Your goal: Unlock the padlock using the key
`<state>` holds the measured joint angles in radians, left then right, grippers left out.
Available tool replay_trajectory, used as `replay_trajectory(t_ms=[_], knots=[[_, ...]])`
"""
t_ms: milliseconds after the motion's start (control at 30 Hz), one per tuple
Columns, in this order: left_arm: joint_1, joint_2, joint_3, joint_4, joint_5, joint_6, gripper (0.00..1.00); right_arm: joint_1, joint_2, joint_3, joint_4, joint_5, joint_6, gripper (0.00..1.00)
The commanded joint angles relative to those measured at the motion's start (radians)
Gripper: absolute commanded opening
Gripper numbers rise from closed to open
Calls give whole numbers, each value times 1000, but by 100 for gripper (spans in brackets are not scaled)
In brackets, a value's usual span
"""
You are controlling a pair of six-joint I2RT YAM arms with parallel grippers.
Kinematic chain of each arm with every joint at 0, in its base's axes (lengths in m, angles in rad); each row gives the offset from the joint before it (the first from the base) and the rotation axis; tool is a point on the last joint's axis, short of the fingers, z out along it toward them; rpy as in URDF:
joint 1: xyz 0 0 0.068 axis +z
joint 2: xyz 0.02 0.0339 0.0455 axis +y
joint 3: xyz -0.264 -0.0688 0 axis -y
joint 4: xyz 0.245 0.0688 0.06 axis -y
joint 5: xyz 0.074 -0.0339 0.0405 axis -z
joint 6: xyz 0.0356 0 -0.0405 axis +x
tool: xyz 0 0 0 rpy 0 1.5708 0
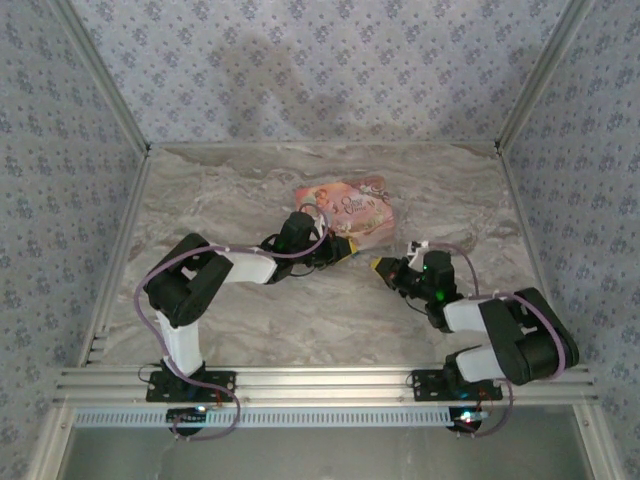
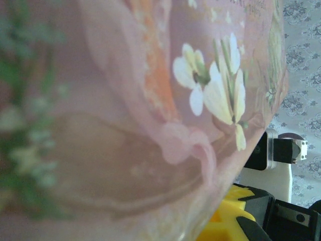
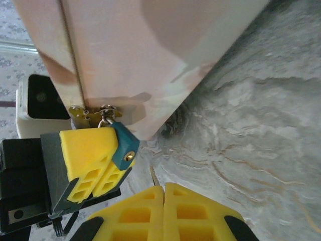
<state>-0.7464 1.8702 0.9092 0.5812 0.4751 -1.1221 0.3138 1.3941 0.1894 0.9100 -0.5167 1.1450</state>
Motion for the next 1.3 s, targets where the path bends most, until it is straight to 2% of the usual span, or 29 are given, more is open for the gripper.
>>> replay_trajectory(t_ms=[0,367,833,1267], knots=[[-4,-32,34,52,49,-49,5,29,33,29,141,44,35,0],[0,-43,27,71,53,-58,5,55,75,49,176,61,48,0],[8,-47,20,86,49,-66,5,77,64,-16,175,91,59,0],[9,-46,19,95,49,-69,5,81,62,-8,169,86,57,0]])
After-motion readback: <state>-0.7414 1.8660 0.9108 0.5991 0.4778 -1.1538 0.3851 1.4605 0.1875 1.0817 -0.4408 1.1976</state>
